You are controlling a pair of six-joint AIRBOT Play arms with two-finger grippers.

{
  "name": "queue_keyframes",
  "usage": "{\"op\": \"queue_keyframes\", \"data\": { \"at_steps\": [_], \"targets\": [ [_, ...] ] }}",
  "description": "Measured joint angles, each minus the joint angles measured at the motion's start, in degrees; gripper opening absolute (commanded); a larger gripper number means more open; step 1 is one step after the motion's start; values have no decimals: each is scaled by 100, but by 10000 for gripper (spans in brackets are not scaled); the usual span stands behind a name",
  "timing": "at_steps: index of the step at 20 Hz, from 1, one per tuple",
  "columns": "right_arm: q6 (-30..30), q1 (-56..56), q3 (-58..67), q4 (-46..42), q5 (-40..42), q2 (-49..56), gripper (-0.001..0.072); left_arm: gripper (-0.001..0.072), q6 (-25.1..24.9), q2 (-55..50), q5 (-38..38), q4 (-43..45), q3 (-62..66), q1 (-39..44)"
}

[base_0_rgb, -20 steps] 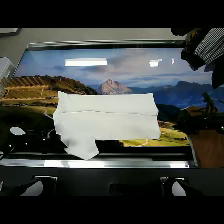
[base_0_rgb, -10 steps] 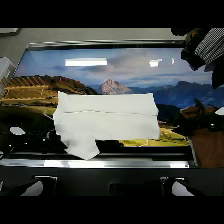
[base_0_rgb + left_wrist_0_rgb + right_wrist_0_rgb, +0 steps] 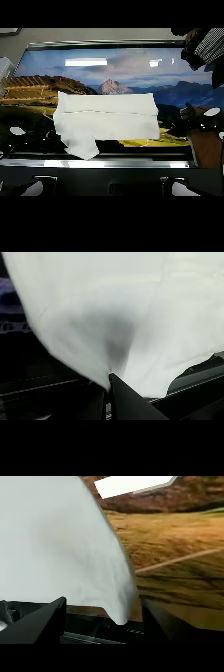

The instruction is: Fold the clothes and pants, and hang the long-sleeved shirts on hangers.

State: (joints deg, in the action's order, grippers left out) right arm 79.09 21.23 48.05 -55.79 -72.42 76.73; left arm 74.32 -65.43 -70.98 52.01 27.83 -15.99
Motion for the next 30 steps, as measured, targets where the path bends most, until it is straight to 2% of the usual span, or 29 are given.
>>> {"op": "queue_keyframes", "data": {
  "at_steps": [5, 7, 8, 10, 12, 13, 16, 20, 24, 27, 30],
  "targets": [
    [258, -369, -295, -240, 155, 24, 448, 21, 4, 0, 48, 0, 0, 0],
    [328, -420, -343, -291, 181, 24, 426, 21, 9, 2, 87, 0, 0, 0],
    [350, -437, -358, -291, 203, 24, 392, 21, 11, 2, 103, 0, 0, 0],
    [393, -457, -378, -289, 280, 24, 278, 21, 15, 2, 127, 0, 0, 0],
    [404, -466, -389, -236, 356, 24, 62, 21, 17, 0, 142, -2, 0, 0],
    [378, -468, -391, -179, 393, 24, 34, 21, 17, 0, 160, -2, 0, 0],
    [186, -472, -393, 48, 389, 24, 30, 21, 66, 2, 195, -2, 4, 0],
    [87, -472, -393, 144, -24, -192, 30, 20, 267, 205, 55, 0, 4, -7],
    [501, -472, -393, -39, -778, -890, 30, 18, 555, 1036, -411, 81, 4, -133],
    [1034, -472, -393, -455, -1394, -1591, 30, 17, 894, 1867, -752, 203, 20, -245],
    [1515, -472, -393, -638, -1648, -2159, 30, 17, 1147, 2288, -911, 267, 216, -223]
  ]
}}
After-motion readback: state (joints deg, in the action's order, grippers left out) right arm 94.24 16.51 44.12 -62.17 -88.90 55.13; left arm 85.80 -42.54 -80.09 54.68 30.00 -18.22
